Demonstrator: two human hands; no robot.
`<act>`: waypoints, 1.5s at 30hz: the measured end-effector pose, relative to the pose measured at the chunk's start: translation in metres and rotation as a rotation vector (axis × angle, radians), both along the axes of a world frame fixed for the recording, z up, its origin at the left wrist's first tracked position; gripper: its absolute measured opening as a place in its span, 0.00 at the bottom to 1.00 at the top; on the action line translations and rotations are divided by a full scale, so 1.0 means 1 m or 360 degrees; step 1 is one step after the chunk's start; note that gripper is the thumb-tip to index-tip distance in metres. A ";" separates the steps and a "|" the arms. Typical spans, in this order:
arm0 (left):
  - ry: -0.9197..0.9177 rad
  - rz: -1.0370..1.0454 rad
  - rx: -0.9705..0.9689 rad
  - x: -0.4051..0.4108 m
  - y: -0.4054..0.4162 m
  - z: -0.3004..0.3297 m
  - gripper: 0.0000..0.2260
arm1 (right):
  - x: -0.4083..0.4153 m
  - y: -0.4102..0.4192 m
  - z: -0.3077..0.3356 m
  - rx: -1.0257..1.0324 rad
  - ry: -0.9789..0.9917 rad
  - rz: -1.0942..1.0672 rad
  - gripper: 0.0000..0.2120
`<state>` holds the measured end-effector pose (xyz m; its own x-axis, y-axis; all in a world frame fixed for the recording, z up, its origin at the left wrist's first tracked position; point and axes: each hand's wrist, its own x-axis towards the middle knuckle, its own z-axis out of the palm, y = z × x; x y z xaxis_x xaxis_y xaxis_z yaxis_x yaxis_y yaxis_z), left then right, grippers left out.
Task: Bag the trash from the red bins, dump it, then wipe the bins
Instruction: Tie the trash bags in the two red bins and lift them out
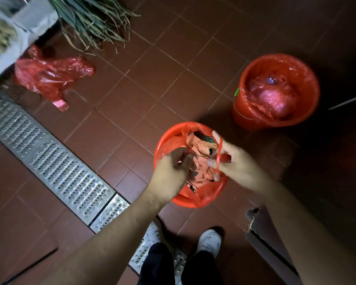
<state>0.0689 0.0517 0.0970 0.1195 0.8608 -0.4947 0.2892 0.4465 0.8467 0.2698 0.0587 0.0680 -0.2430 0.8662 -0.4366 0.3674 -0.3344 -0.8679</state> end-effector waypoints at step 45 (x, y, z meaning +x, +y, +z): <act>-0.0556 -0.0274 -0.0599 0.102 0.019 0.046 0.08 | 0.078 -0.004 0.071 -0.0052 -0.0138 0.0234 0.27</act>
